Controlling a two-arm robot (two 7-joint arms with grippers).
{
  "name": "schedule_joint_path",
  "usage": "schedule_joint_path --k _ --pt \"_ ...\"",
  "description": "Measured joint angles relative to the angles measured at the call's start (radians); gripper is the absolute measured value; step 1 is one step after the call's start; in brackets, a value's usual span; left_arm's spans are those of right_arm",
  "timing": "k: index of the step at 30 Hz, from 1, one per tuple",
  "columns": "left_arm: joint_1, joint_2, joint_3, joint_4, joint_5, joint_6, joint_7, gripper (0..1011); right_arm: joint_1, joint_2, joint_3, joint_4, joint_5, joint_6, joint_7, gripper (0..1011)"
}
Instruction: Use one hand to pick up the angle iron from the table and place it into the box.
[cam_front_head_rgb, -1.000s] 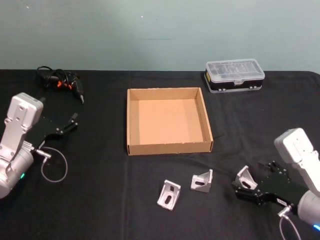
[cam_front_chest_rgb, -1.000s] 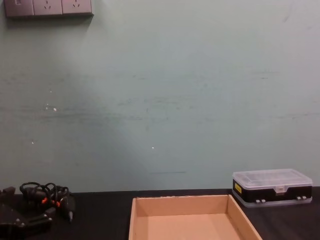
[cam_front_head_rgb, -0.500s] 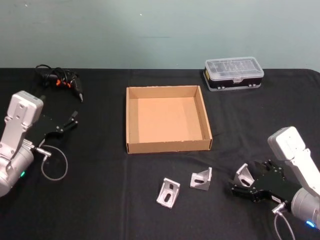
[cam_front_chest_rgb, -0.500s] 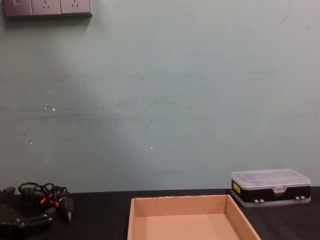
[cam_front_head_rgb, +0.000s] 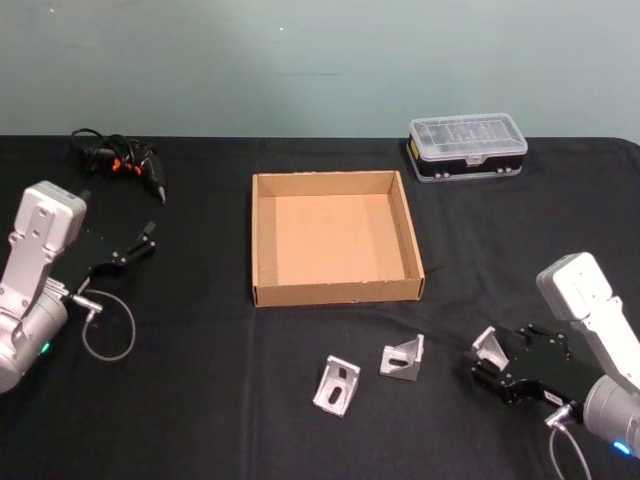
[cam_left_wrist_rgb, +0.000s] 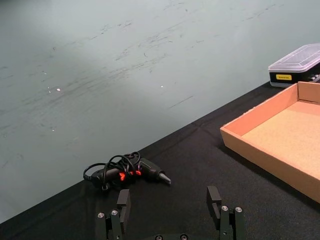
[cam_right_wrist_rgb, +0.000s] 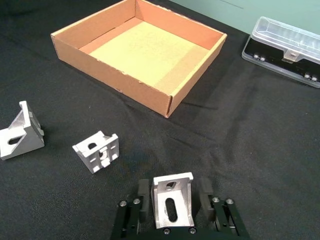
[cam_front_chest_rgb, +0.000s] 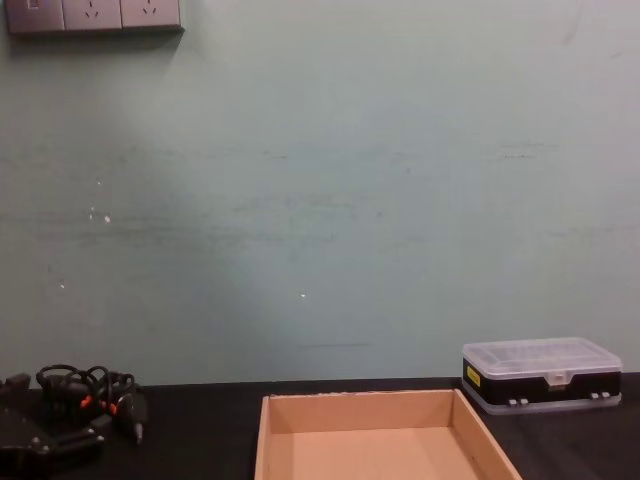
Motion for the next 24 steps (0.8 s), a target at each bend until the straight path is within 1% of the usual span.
schedule_joint_path --k 1,3,4,5,8,9,10,11,13,15,16,18,20,24 --pt "0.000 0.000 0.000 0.000 0.000 0.000 0.000 1000 0.000 0.000 0.000 0.000 0.000 0.000 0.000 627" --pt "0.000 0.000 0.000 0.000 0.000 0.000 0.000 1000 0.000 0.000 0.000 0.000 0.000 0.000 0.000 595" --pt "0.000 0.000 0.000 0.000 0.000 0.000 0.000 1000 0.000 0.000 0.001 0.000 0.000 0.000 0.000 526" --pt "0.000 0.000 0.000 0.000 0.000 0.000 0.000 1000 -0.001 0.000 0.001 0.000 0.001 0.000 0.000 526" --pt "0.000 0.000 0.000 0.000 0.000 0.000 0.000 1000 -0.001 0.001 0.001 -0.001 0.001 0.000 0.000 403" --pt "0.000 0.000 0.000 0.000 0.000 0.000 0.000 1000 -0.001 0.001 0.001 -0.001 0.001 -0.001 -0.001 392" --pt "0.000 0.000 0.000 0.000 0.000 0.000 0.000 1000 -0.001 0.001 0.001 -0.001 0.001 -0.001 -0.001 342" --pt "0.000 0.000 0.000 0.000 0.000 0.000 0.000 1000 -0.001 0.001 0.001 -0.001 0.001 -0.001 -0.001 321" --pt "0.000 0.000 0.000 0.000 0.000 0.000 0.000 1000 -0.001 0.001 0.001 -0.001 0.001 -0.001 -0.001 247" --pt "0.000 0.000 0.000 0.000 0.000 0.000 0.000 1000 -0.001 0.001 0.001 -0.002 0.002 -0.001 -0.001 202" --pt "0.000 0.000 0.000 0.000 0.000 0.000 0.000 1000 -0.001 0.001 0.001 -0.002 0.002 -0.001 -0.001 147" --pt "0.000 0.000 0.000 0.000 0.000 0.000 0.000 1000 -0.001 0.001 0.001 -0.002 0.002 -0.001 -0.001 112" --pt "0.000 0.000 0.000 0.000 0.000 0.000 0.000 1000 -0.001 0.001 0.001 -0.002 0.002 -0.001 -0.002 39" --pt "0.000 0.000 0.000 0.000 0.000 0.000 0.000 1000 -0.001 0.001 0.001 -0.002 0.002 -0.001 -0.002 18"
